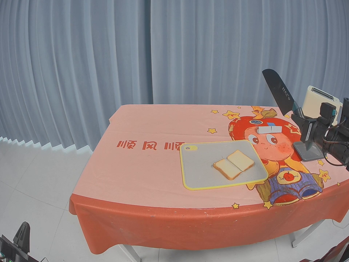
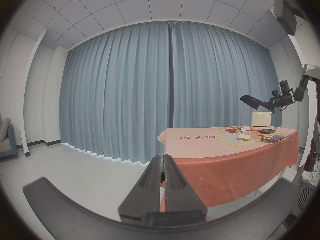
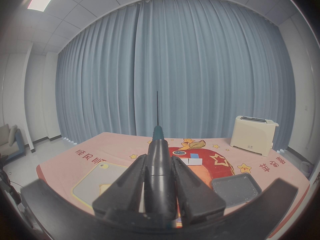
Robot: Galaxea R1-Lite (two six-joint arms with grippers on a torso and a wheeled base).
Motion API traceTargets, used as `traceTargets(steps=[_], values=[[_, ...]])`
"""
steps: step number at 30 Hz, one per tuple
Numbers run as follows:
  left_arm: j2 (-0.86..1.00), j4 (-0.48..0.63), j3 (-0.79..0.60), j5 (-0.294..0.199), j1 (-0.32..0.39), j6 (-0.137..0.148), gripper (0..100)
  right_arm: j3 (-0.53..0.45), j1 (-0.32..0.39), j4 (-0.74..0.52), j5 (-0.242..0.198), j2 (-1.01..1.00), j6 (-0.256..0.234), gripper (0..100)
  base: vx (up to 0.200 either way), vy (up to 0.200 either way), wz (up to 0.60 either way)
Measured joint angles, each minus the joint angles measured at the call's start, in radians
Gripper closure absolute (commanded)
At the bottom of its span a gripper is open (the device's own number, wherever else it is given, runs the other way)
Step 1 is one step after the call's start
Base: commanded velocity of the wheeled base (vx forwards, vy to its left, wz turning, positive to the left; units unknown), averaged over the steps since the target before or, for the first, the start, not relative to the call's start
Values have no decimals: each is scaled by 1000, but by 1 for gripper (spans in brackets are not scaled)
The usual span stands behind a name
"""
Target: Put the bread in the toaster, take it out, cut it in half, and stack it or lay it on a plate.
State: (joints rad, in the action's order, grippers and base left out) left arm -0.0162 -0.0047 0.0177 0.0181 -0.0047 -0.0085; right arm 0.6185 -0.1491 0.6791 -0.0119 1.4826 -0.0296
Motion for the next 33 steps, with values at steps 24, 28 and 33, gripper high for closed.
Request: traceTargets(steps=[24, 28, 33], values=[[0, 0, 0, 0, 0, 0, 100, -8, 13, 8, 3, 18, 1, 100, 0, 0, 0], [0, 0, 0, 0, 0, 0, 100, -7, 15, 8, 3, 16, 0, 100, 0, 0, 0], [0, 0, 0, 0, 0, 0, 100, -7, 15, 8, 3, 16, 1, 100, 0, 0, 0]])
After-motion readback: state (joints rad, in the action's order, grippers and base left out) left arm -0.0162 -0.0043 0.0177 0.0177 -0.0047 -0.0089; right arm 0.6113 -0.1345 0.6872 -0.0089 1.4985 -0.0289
